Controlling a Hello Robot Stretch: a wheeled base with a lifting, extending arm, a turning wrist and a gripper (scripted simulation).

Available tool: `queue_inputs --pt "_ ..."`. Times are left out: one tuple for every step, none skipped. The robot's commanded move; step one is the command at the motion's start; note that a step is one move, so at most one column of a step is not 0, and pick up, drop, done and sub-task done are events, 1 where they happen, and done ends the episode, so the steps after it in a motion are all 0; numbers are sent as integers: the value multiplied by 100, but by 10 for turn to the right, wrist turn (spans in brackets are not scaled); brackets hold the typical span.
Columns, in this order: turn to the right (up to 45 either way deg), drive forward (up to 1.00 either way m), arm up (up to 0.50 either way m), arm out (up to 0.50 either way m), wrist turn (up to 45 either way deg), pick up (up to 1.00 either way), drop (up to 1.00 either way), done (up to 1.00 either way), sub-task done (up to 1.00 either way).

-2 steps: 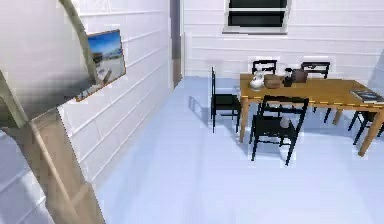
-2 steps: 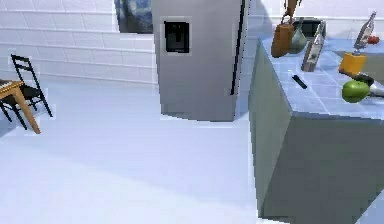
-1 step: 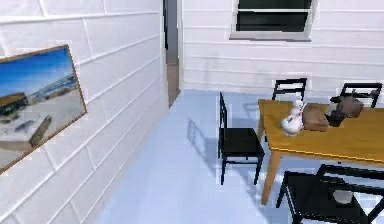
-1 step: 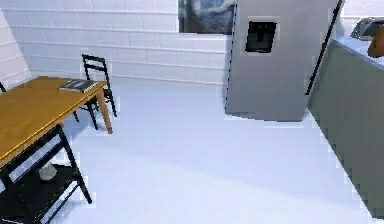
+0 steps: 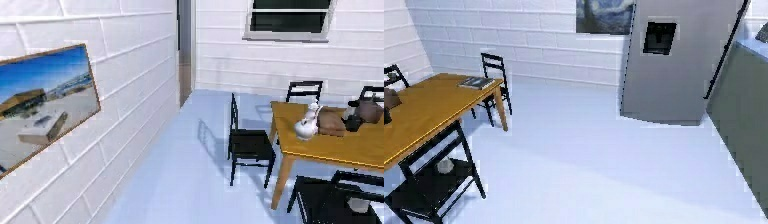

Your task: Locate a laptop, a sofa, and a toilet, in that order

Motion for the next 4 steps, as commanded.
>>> queue_inputs --pt "0 100 0 0 0 0 0 0 0" --pt "0 35 0 0 0 0 0 0 0" --pt "60 0 0 0 0 0 0 0 0" --pt "0 100 0 0 0 0 0 0 0"
